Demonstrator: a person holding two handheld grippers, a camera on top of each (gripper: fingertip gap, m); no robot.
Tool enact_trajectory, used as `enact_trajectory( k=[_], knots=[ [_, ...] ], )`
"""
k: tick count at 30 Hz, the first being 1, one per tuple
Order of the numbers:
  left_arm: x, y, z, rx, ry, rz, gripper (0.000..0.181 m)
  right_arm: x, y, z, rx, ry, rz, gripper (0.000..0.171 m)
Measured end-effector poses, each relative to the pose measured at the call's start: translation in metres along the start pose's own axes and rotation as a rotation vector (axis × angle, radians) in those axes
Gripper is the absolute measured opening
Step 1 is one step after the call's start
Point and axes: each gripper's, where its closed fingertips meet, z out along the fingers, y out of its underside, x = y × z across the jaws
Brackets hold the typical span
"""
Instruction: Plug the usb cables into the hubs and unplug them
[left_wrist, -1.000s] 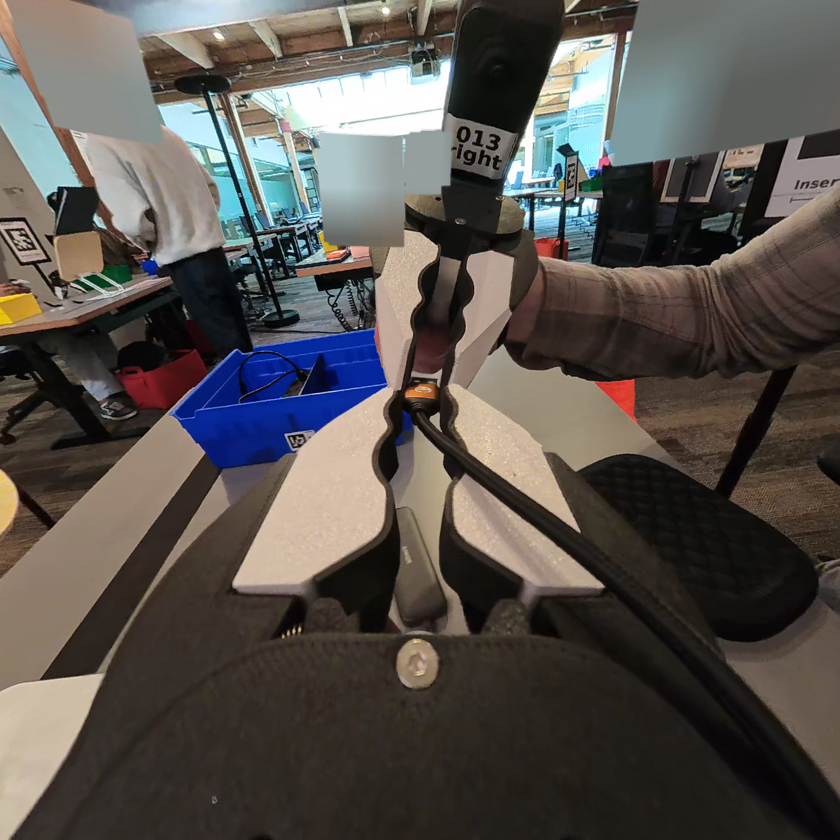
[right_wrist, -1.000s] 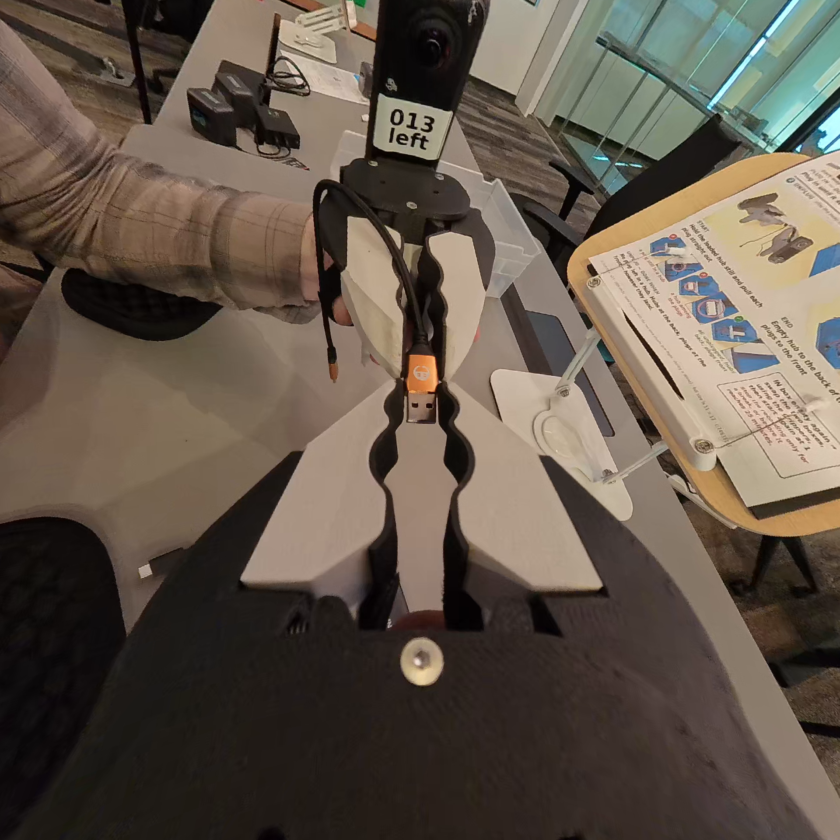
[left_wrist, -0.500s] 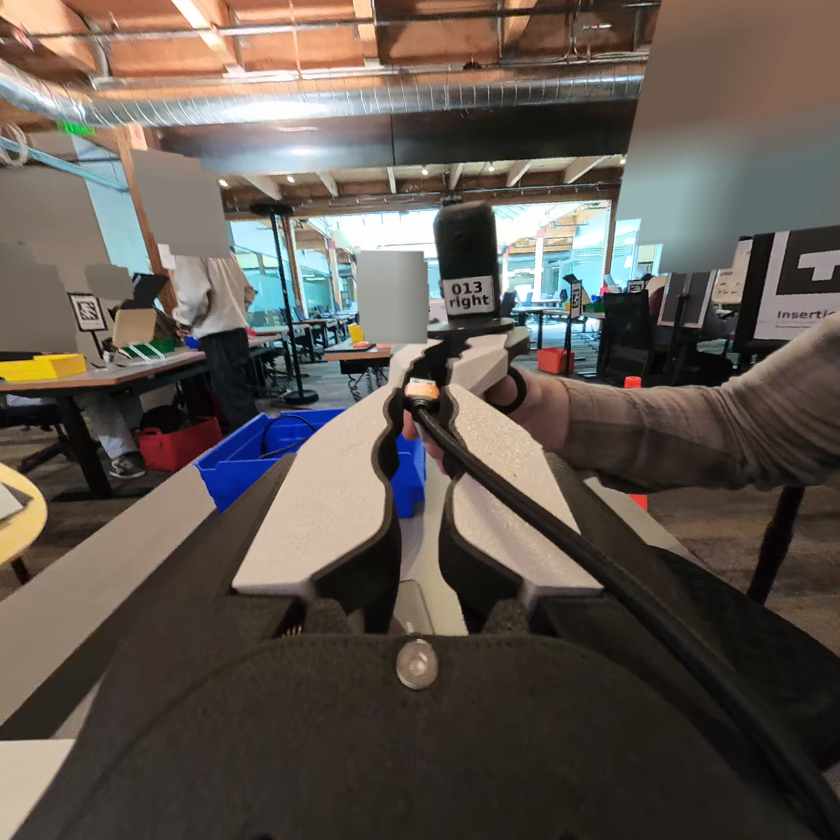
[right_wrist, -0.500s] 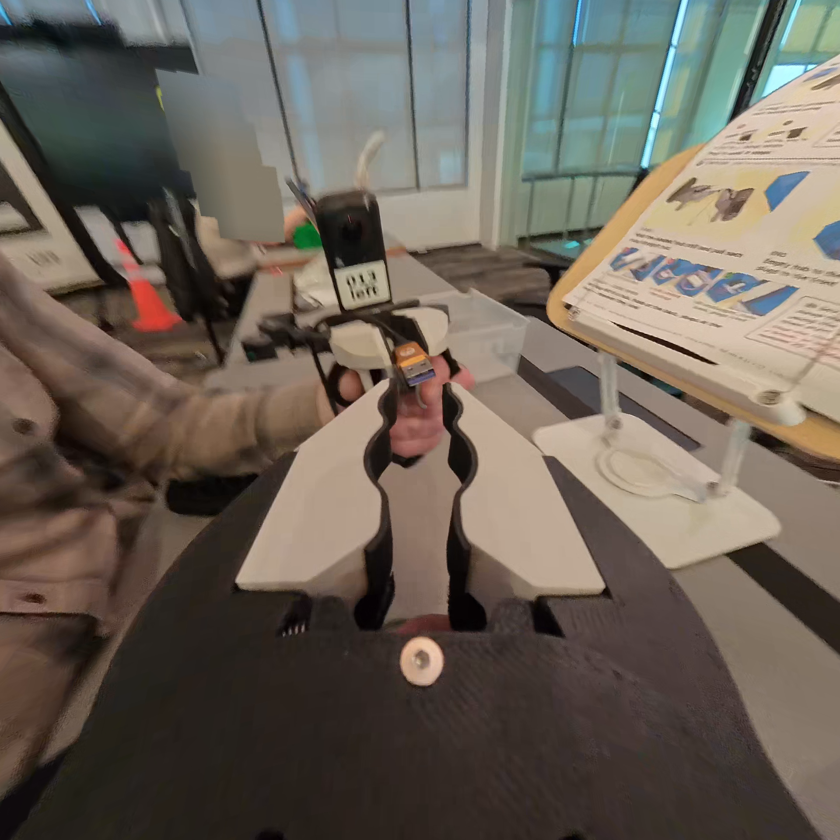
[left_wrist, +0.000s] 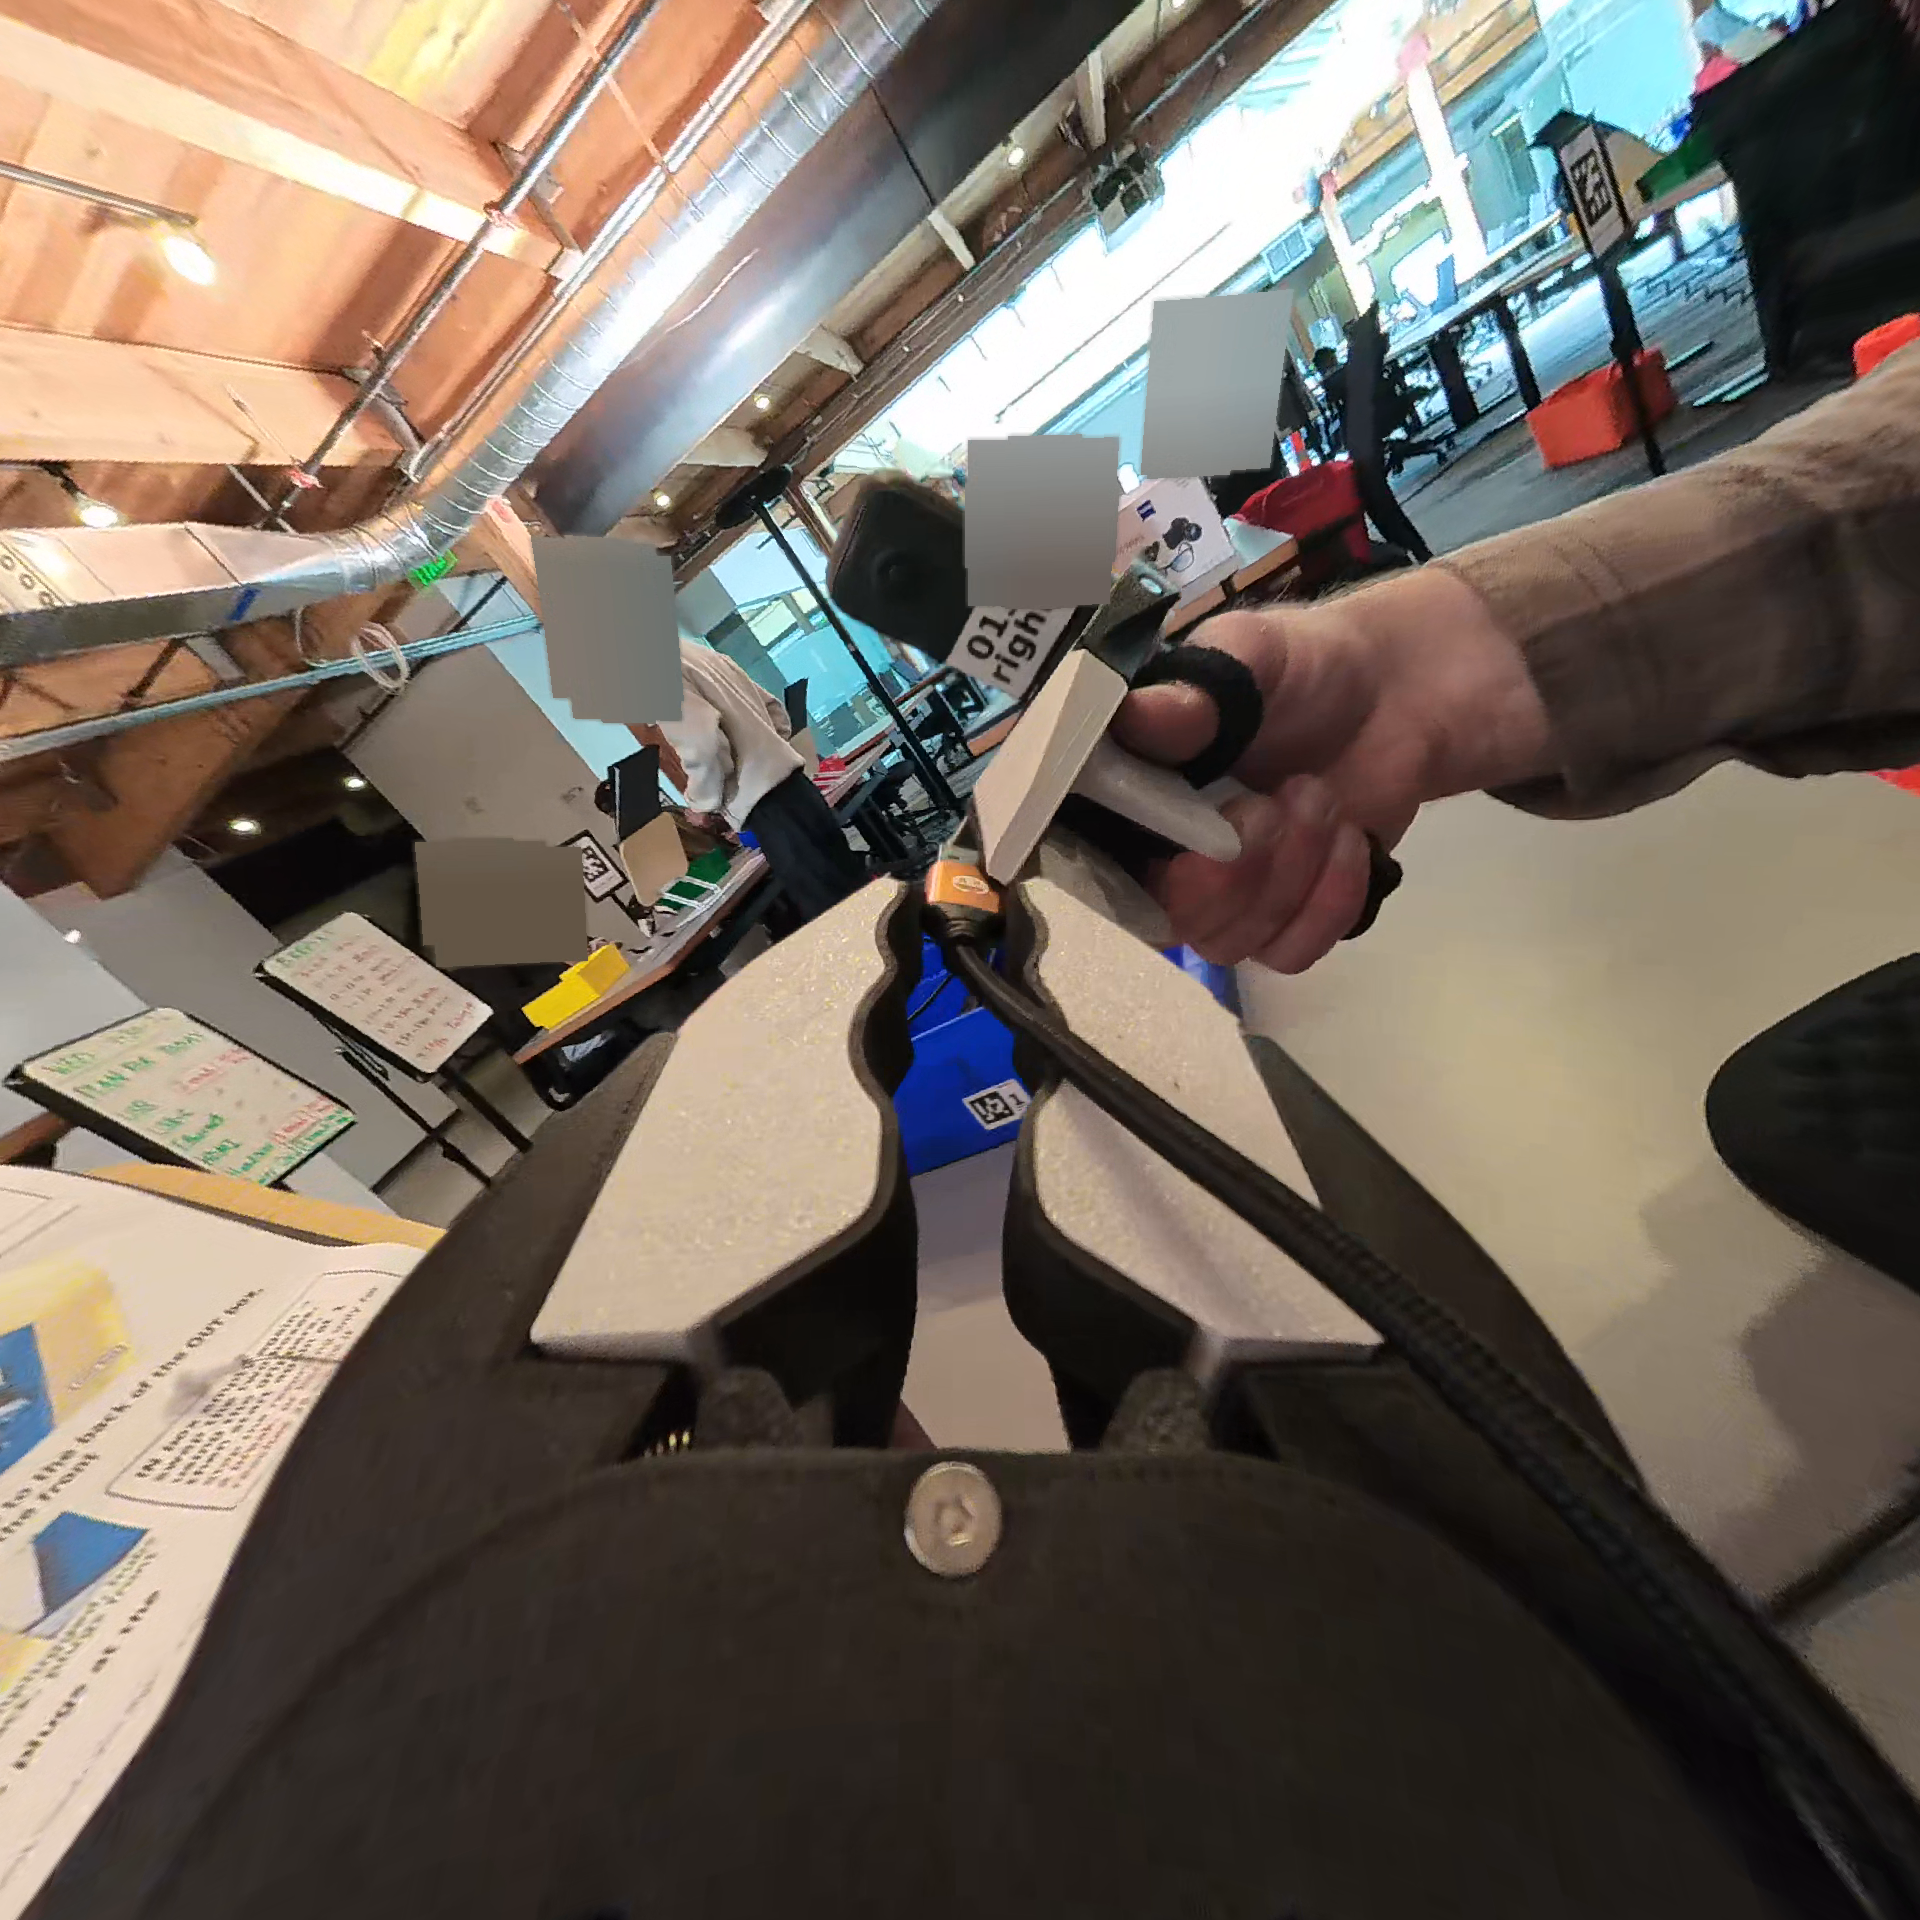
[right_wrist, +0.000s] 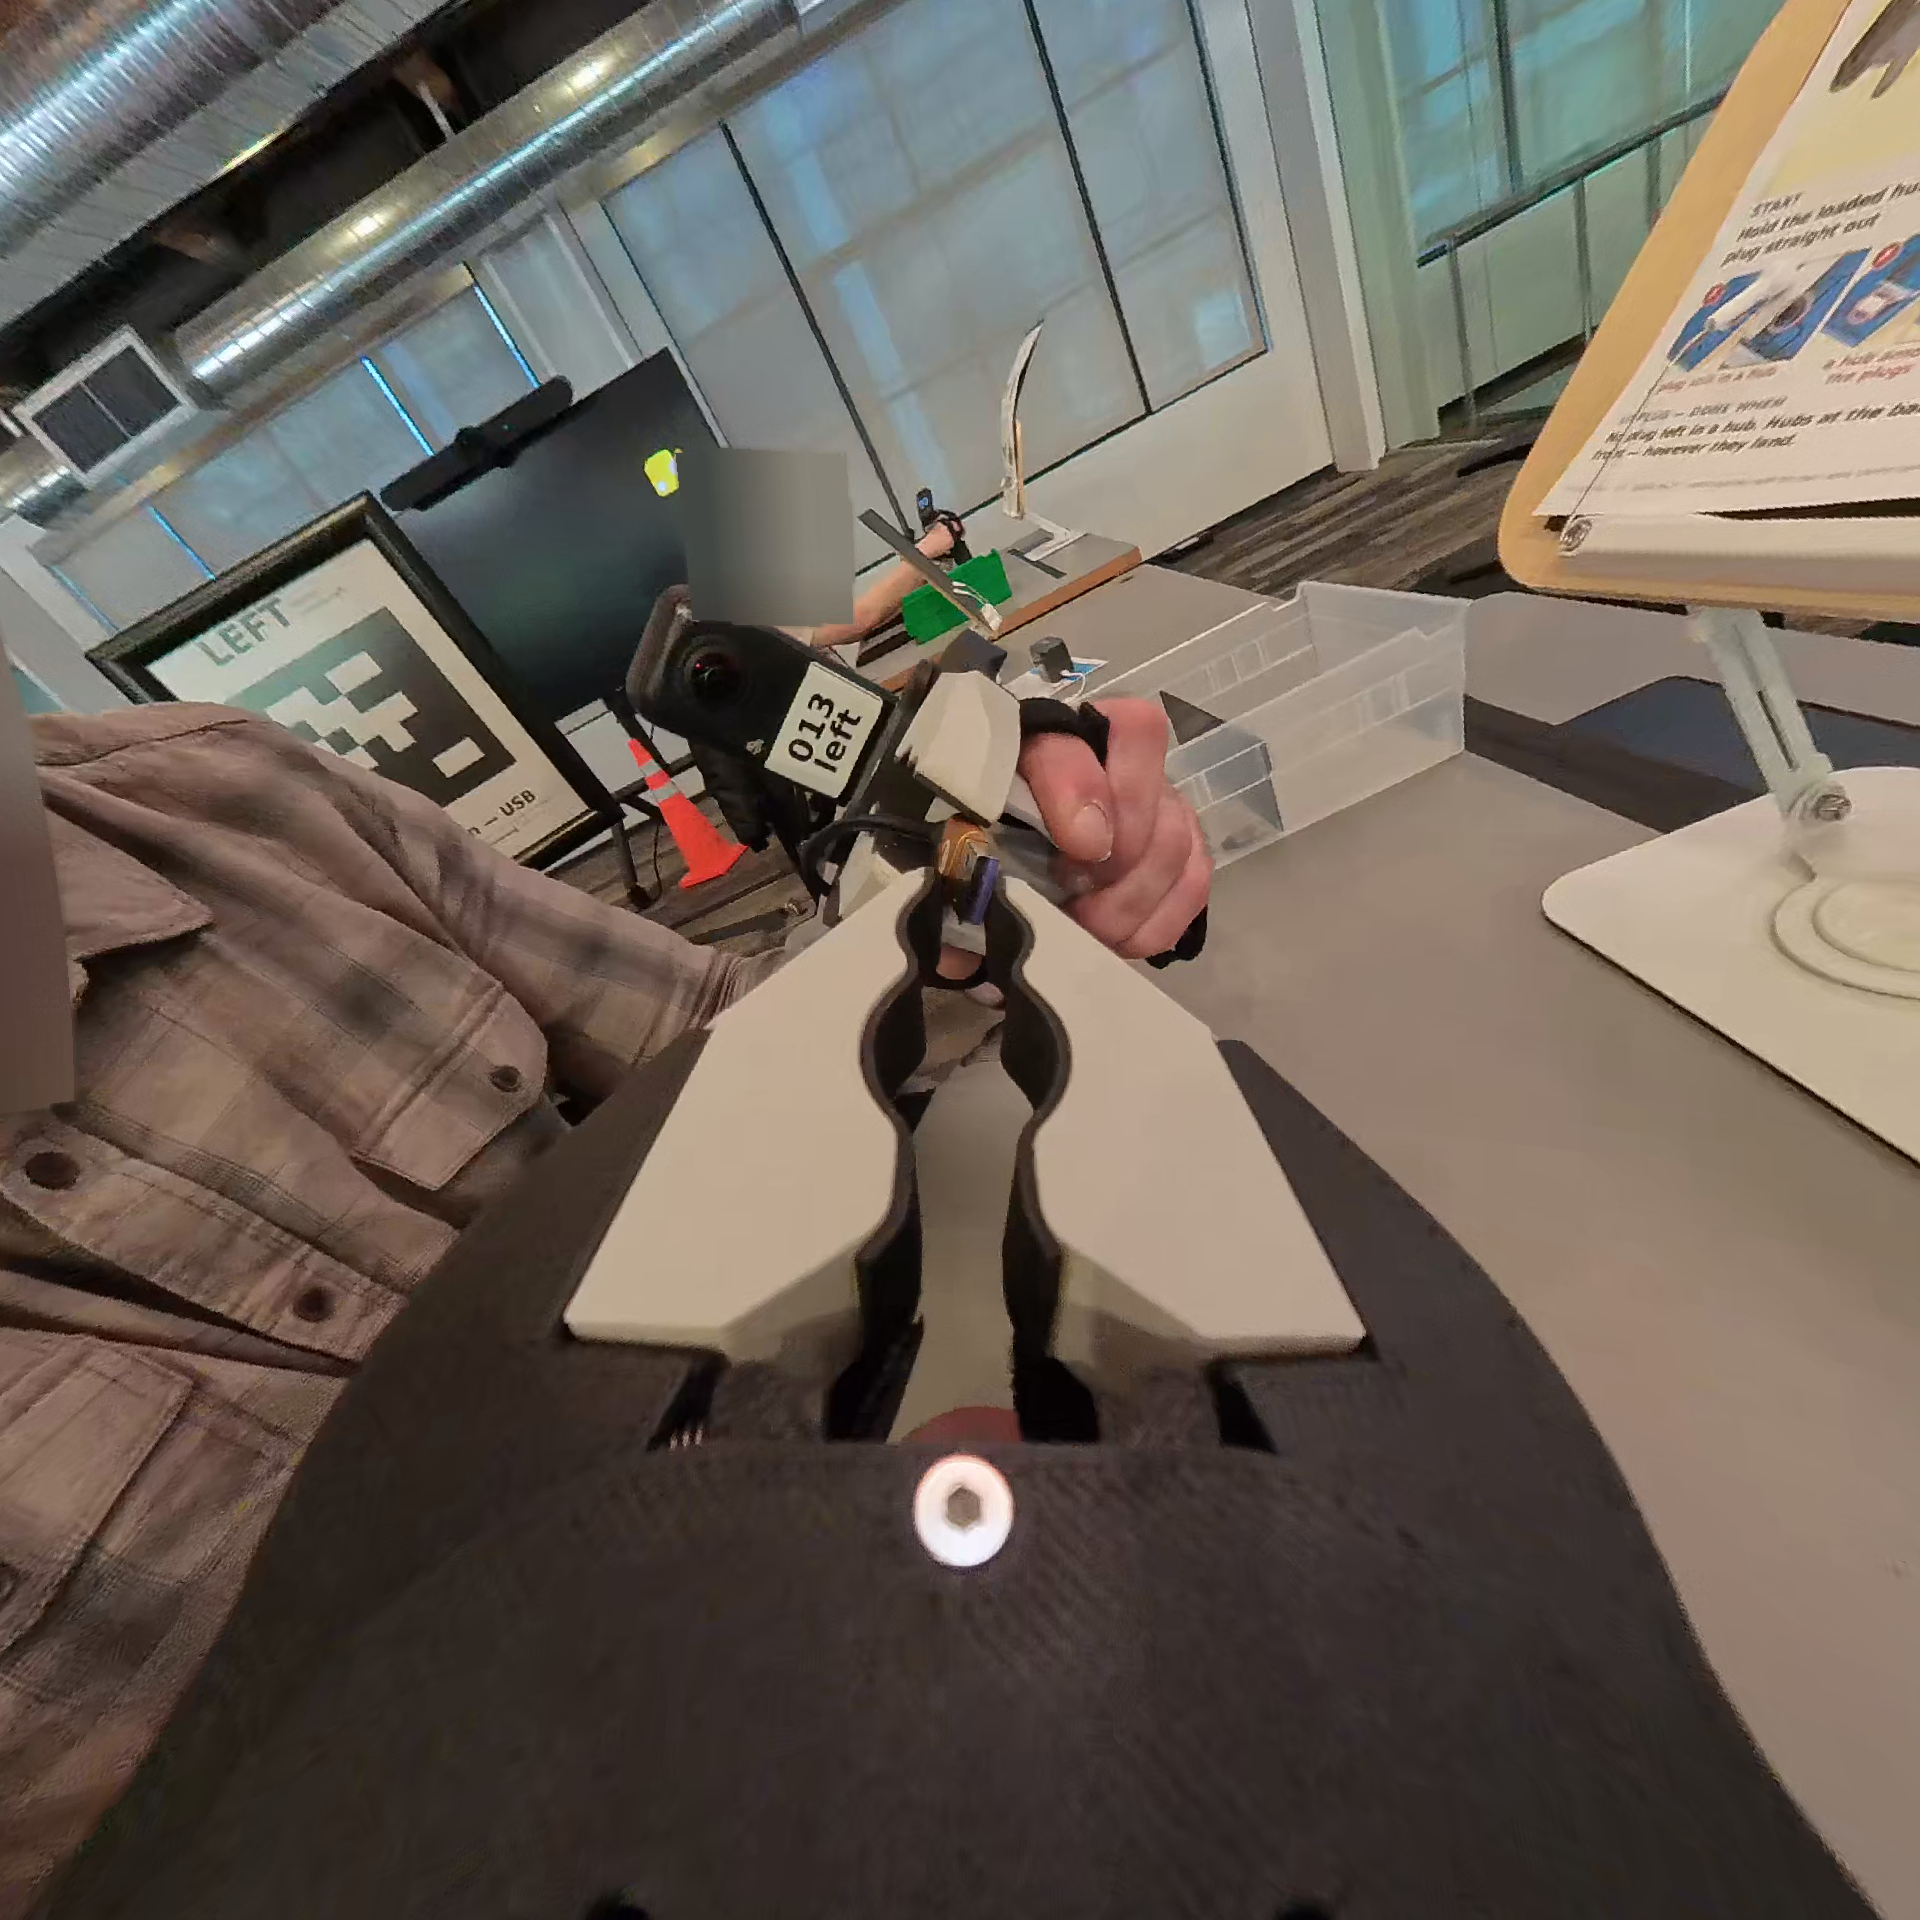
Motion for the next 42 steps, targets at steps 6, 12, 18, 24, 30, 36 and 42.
enact_trajectory(
  k=[6, 12, 18, 24, 30, 36, 42],
  knots=[
    [-0.001, 0.002, 0.002, -0.036, -0.041, 0.099, 0.015, 0.001, -0.001, -0.002, -0.045, 0.065, -0.002, 0.004],
    [0.0, 0.001, 0.003, -0.05, -0.05, 0.143, 0.015, -0.001, 0.0, -0.003, -0.045, 0.02, 0.06, 0.004],
    [-0.006, 0.002, 0.002, -0.032, -0.079, 0.077, 0.015, 0.005, -0.009, -0.003, -0.003, 0.058, 0.049, 0.028],
    [-0.04, 0.009, -0.013, 0.049, -0.159, -0.19, 0.015, 0.027, 0.015, -0.029, -0.216, 0.274, -0.297, 0.031],
    [-0.058, 0.012, -0.026, 0.091, -0.176, -0.303, 0.015, 0.071, 0.099, -0.075, -0.796, 0.376, -0.574, 0.04],
    [-0.065, 0.017, -0.032, 0.098, -0.186, -0.335, 0.015, 0.117, 0.164, -0.096, -1.137, 0.389, -0.539, 0.059],
    [-0.064, 0.017, -0.033, 0.094, -0.174, -0.334, 0.015, 0.147, 0.184, -0.088, -1.257, 0.404, -0.584, 0.05]
  ],
)
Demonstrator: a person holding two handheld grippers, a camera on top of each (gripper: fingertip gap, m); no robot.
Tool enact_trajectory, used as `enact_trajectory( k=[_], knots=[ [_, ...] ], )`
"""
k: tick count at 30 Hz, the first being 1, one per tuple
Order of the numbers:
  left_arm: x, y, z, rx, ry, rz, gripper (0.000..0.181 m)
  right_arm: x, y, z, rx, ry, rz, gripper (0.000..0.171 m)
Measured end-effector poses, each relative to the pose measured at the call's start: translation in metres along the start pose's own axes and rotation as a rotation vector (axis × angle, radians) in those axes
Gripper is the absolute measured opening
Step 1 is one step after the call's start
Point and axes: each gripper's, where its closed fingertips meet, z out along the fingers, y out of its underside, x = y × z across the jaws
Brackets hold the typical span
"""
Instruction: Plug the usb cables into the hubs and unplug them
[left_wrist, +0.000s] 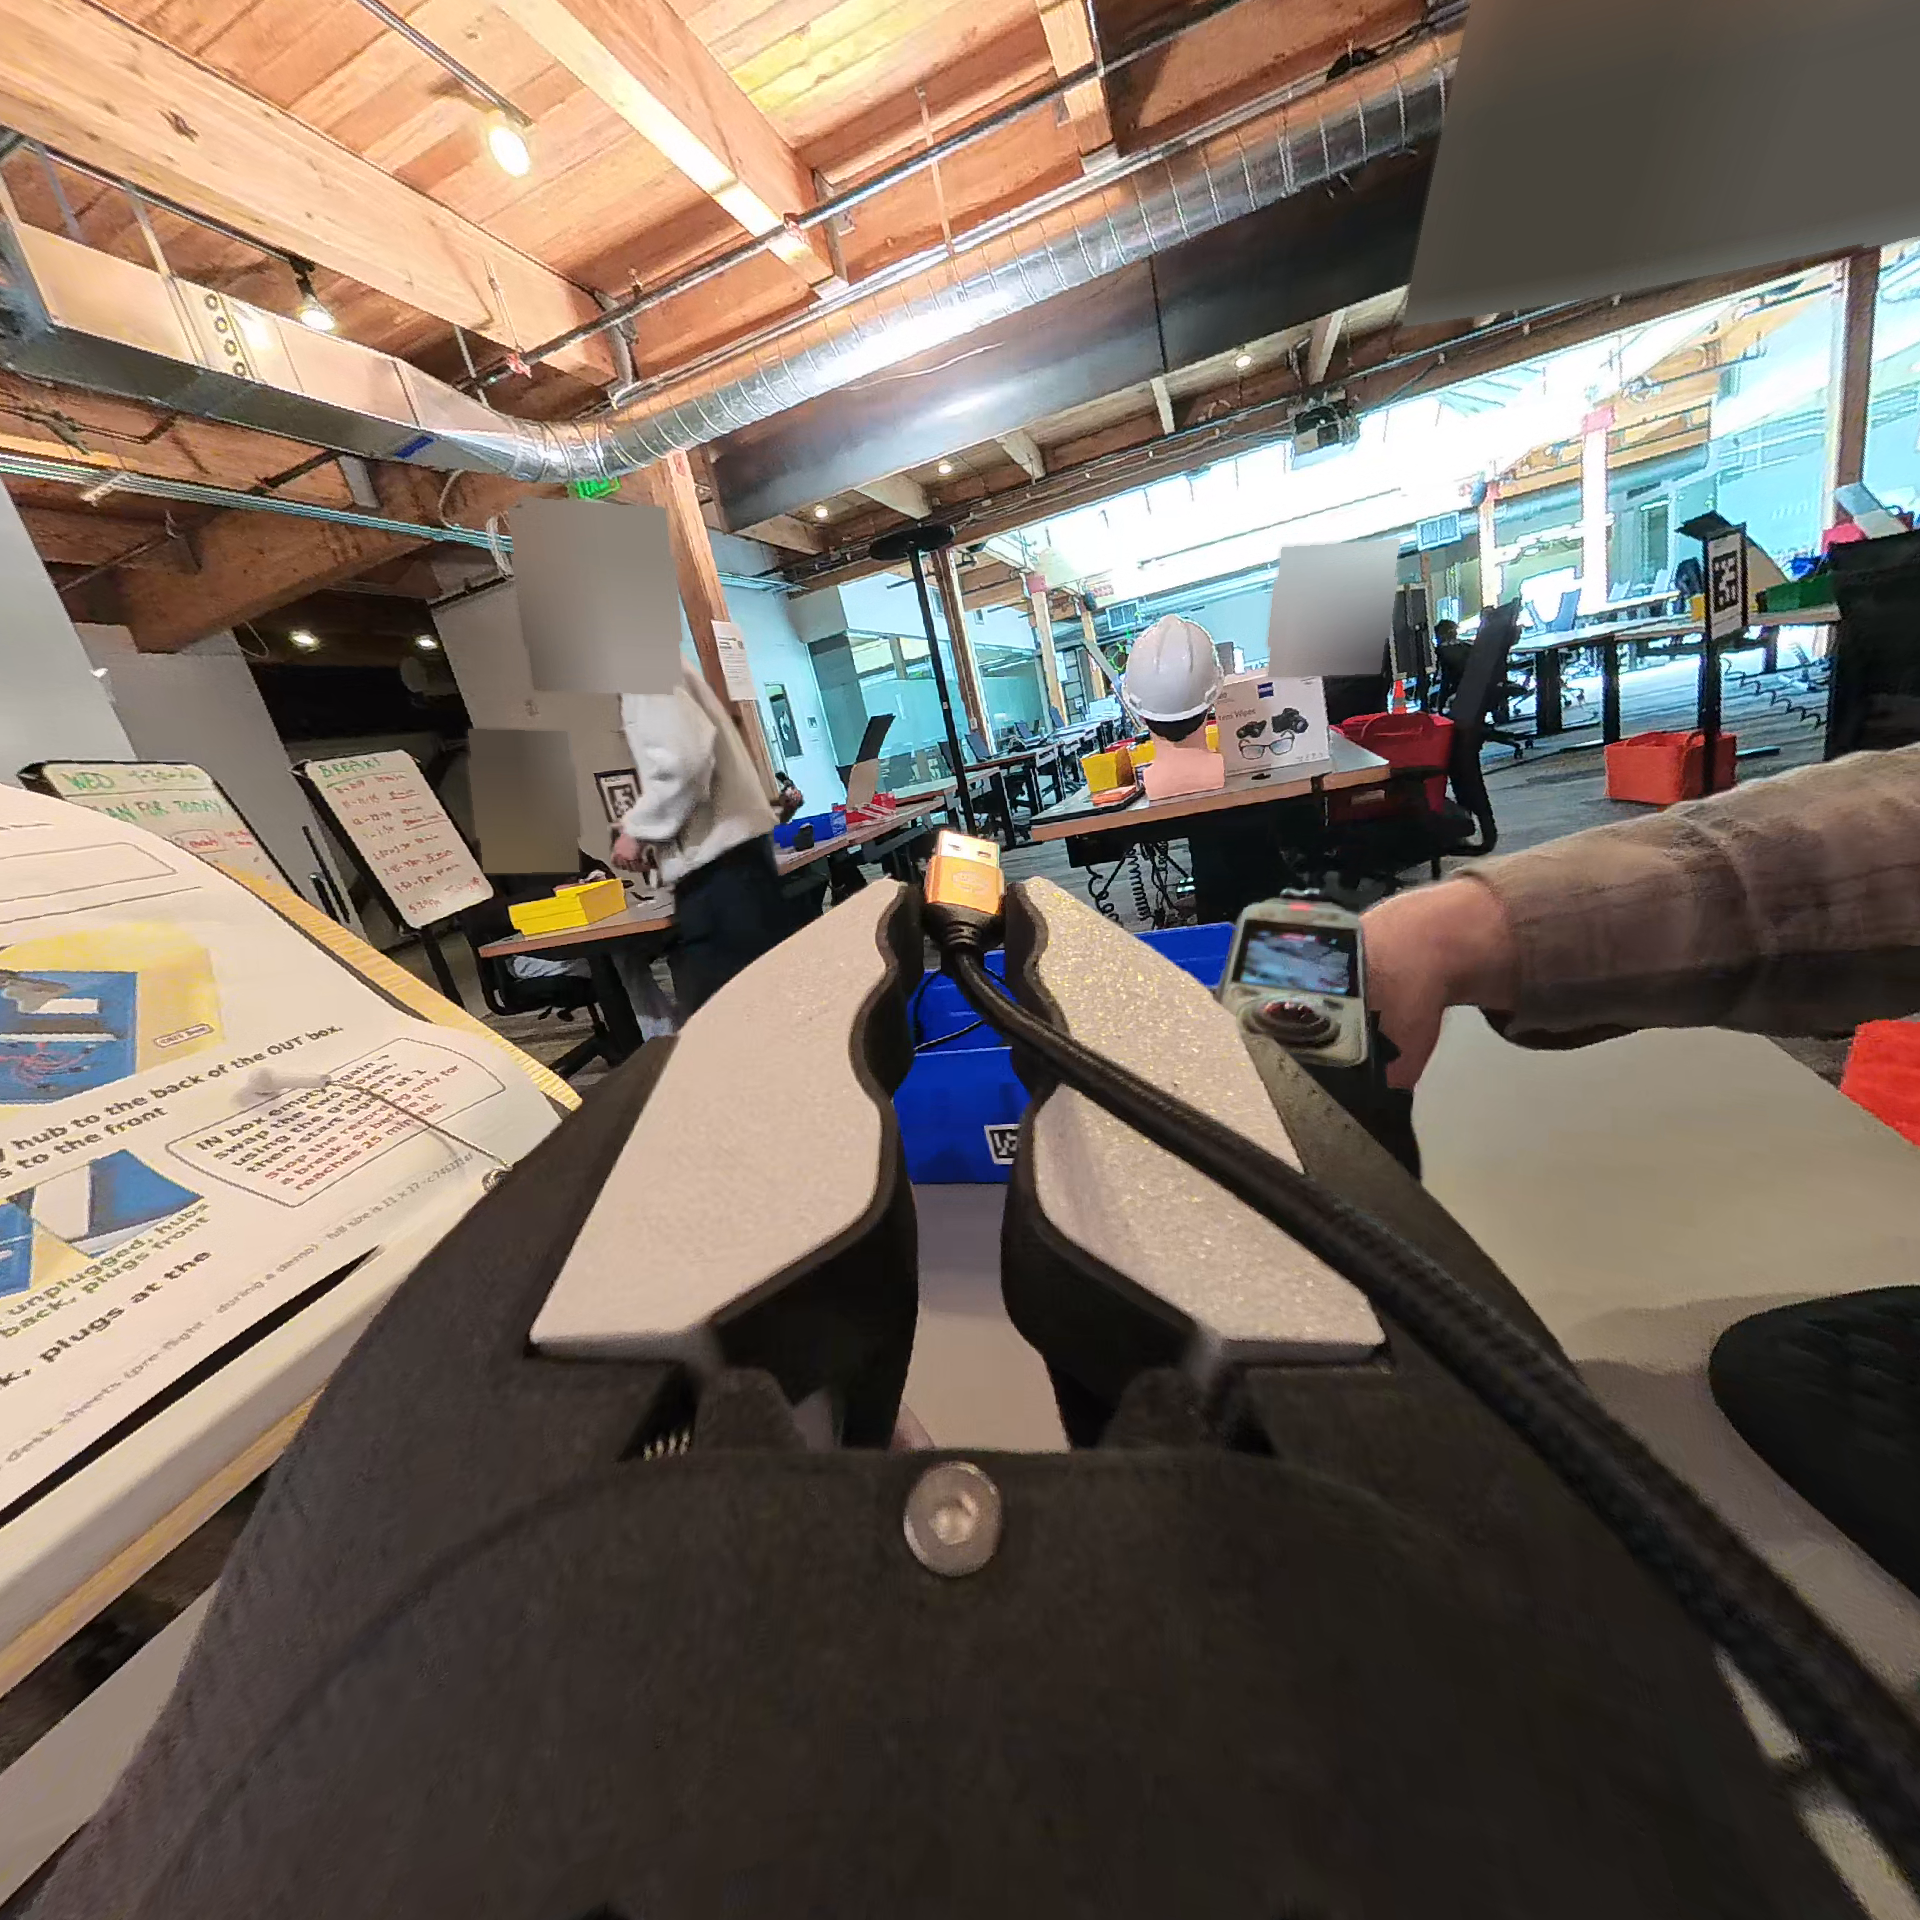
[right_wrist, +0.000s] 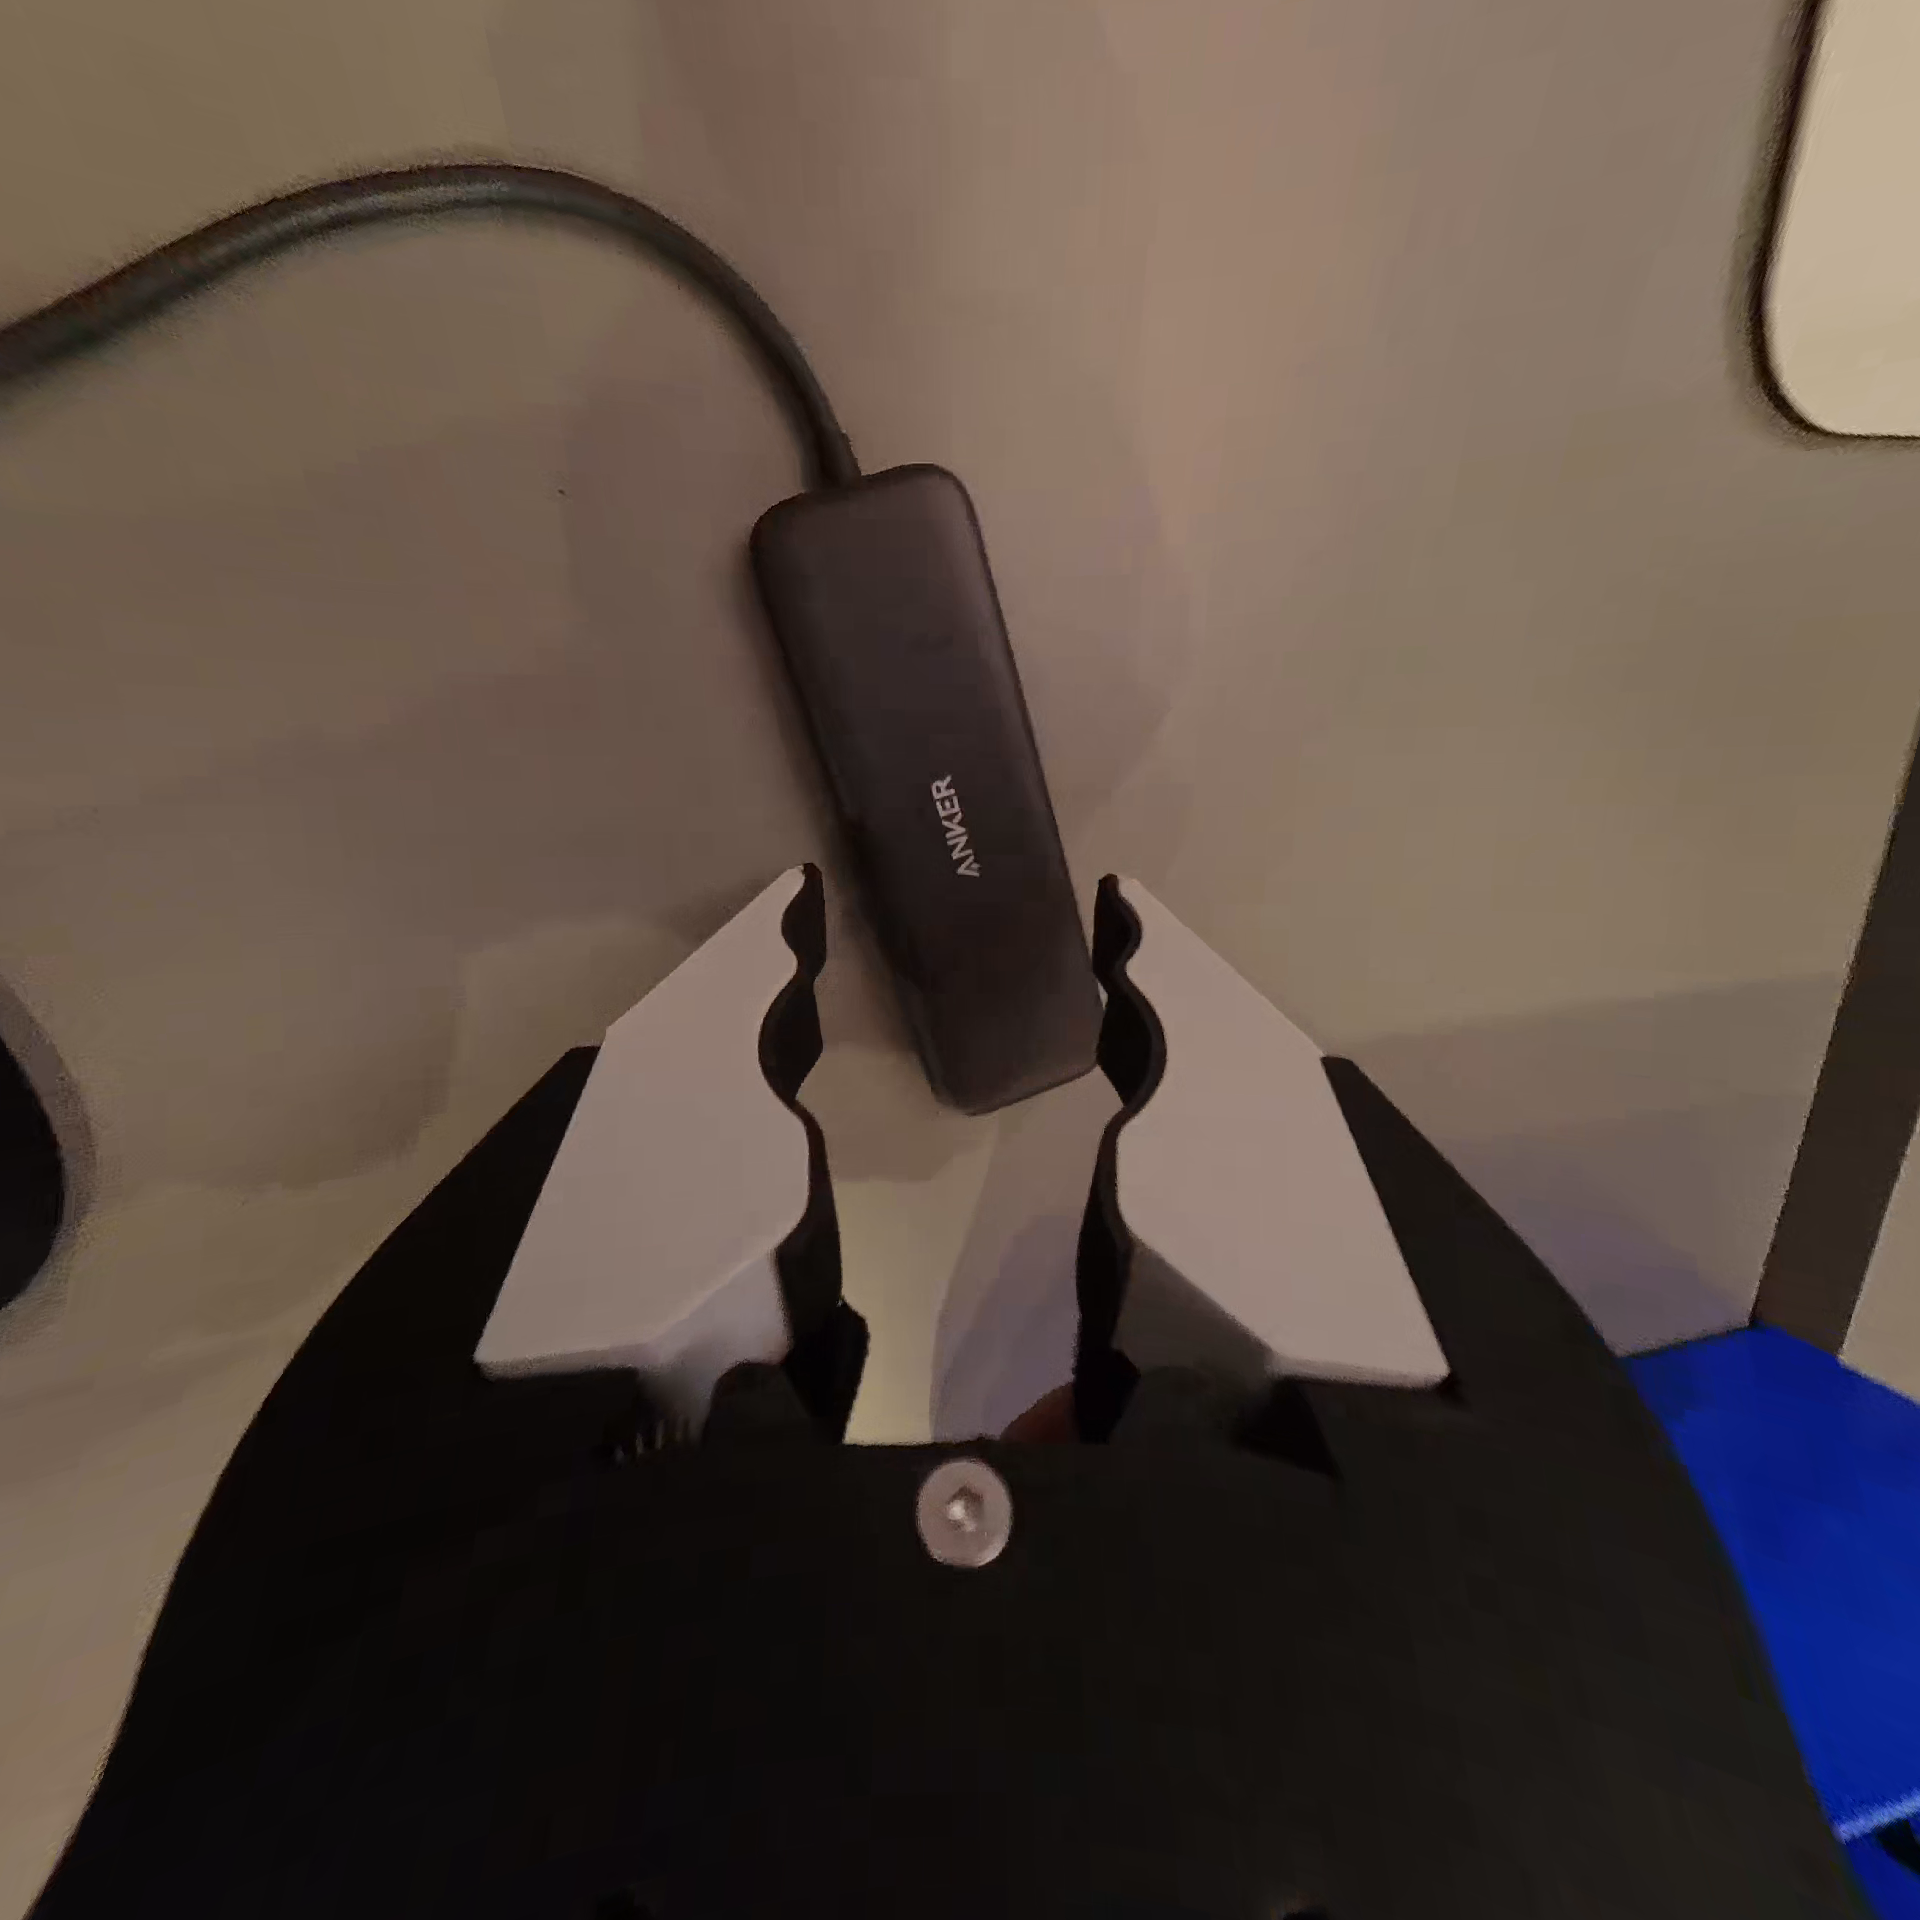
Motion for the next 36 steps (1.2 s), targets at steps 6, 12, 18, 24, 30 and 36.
enact_trajectory(
  k=[6, 12, 18, 24, 30, 36],
  knots=[
    [-0.001, 0.004, -0.001, -0.026, 0.007, 0.015, 0.015, -0.005, -0.008, 0.013, -0.03, -0.142, -0.09, 0.041],
    [-0.009, 0.005, -0.007, -0.028, -0.007, 0.01, 0.014, -0.002, -0.019, 0.018, -0.129, -0.233, -0.375, 0.04],
    [-0.025, 0.001, -0.019, -0.02, -0.043, 0.013, 0.015, 0.012, -0.05, 0.028, -0.355, -0.066, -1.079, 0.041],
    [-0.034, -0.002, -0.026, -0.002, -0.057, -0.008, 0.015, -0.008, -0.074, 0.012, -0.272, -0.076, -0.94, 0.069],
    [-0.041, -0.002, -0.032, 0.004, -0.069, -0.026, 0.015, -0.004, -0.075, -0.018, -0.008, -0.157, -0.077, 0.114],
    [-0.045, -0.01, -0.038, 0.031, -0.065, -0.043, 0.015, -0.007, -0.07, -0.003, 0.035, -0.121, 0.201, 0.13]
  ],
)
